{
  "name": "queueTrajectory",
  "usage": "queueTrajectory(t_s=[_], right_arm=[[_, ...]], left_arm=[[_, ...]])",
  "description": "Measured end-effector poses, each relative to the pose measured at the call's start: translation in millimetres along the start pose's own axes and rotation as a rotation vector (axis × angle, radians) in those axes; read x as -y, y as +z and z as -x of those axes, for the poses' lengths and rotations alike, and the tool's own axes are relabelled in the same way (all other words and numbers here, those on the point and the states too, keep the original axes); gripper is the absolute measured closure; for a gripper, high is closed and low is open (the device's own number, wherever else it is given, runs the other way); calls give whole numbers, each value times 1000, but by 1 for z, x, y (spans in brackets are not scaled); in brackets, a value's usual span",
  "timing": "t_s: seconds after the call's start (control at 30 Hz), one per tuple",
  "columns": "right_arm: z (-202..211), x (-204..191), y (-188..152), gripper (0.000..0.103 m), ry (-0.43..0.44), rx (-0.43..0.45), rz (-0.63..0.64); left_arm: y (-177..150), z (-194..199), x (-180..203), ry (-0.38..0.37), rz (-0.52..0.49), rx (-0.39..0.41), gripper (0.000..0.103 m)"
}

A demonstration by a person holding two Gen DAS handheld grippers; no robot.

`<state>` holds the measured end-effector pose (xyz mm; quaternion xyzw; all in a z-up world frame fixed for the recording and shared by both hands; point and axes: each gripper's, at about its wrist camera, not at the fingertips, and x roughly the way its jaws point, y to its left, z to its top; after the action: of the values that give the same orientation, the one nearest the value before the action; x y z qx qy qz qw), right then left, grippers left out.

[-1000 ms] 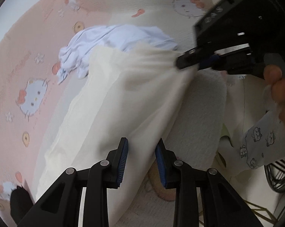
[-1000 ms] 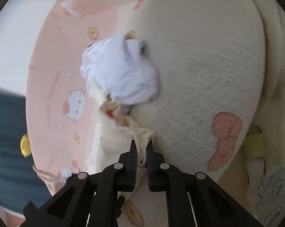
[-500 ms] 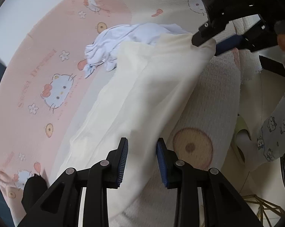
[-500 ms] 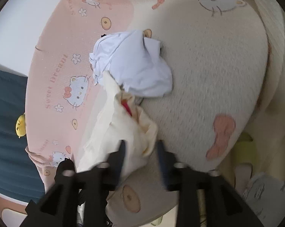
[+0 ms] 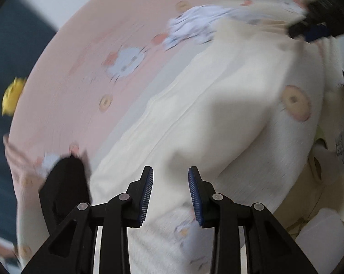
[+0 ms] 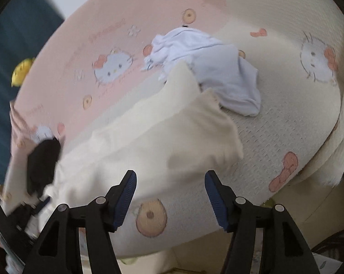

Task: Fold clothes

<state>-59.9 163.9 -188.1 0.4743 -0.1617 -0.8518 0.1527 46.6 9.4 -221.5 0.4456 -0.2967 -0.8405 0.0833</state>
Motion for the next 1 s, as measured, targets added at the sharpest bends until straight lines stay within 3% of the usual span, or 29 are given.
queueTrajectory(t_s=[0.1,0.2,0.27,0.4,0.67,0.77,0.9,1.0], right_arm=[[0,-24,0,42,-51,-3,120],[4,-53,-5,42,-93,38,276],[5,-69,-8,41,-129,56,369],[-7,-94,-16,41,-219,12,555],[-41,-133,-53,41,-400,-58,953],[-50,-144,-77,41,-465,-60,1141],[-59,-146,-104,41,-577,-30,1345],[-67,-144,-114,41,-645,-16,1424]], left_arm=[[-23,-4,-24,7,46,-22,74],[-38,-11,-37,44,13,-18,74],[-48,-15,-40,93,-51,-3,74],[-64,-23,-40,175,-179,30,74],[-80,-45,-43,166,-267,35,74],[-92,-43,-37,141,-352,48,74],[-110,-51,-31,211,-471,64,74],[-112,-62,-32,251,-485,46,74]])
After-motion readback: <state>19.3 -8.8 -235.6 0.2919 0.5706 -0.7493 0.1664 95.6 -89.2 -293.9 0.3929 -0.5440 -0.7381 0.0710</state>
